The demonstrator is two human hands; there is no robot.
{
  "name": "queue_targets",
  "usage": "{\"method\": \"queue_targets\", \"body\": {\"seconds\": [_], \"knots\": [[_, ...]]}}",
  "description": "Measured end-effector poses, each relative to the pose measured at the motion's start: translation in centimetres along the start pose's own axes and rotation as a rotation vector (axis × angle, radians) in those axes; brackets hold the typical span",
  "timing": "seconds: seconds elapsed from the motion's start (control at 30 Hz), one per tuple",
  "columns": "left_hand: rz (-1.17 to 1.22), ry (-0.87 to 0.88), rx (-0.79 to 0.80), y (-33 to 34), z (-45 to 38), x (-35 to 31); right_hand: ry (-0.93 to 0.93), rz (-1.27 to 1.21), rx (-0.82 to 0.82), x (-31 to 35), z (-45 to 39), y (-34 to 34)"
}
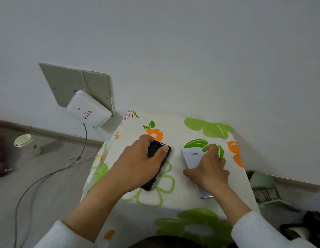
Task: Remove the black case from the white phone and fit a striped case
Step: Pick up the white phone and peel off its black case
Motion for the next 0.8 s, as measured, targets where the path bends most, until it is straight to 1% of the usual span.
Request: {"method": "queue_targets", "body": {"seconds": [0.2, 0.33, 0.43, 0.57, 0.67, 0.8], "knots": [[0.071, -0.047, 0.028, 0.1, 0.0, 0.1, -0.062, -0.086, 0.041, 1.4, 0.2, -0.8], [0.193, -0.129, 0.068, 0.6, -0.1, 0.1, -0.104, -0.156, 0.031, 2.6, 0.6, -2.0], [0.315, -0.207, 0.090, 0.5, 0.0, 0.1, -0.161, -0.227, 0.004, 3.8, 1.0, -3.2], [0.492, -0.353, 0.095, 0.4, 0.0, 0.3, -0.262, -0.324, -0.036, 5.6, 2.0, -5.2], [0.675, -0.448, 0.140, 0.7, 0.2, 0.2, -0.355, -0.387, -0.057, 7.1, 3.2, -6.9], [0.871, -0.538, 0.216, 1.3, 0.8, -0.3, -0.444, -0.422, -0.025, 8.4, 4.7, -7.7]]}}
Point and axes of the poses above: each hand's wrist, its own z-axis away from the middle knuckle, its own y-axis out of the palm, x = y × z, the point moved 7 cm from there along -z, towards the middle knuckle, and after that the axes turned 11 degrees about -x, right-handed, at the moved point
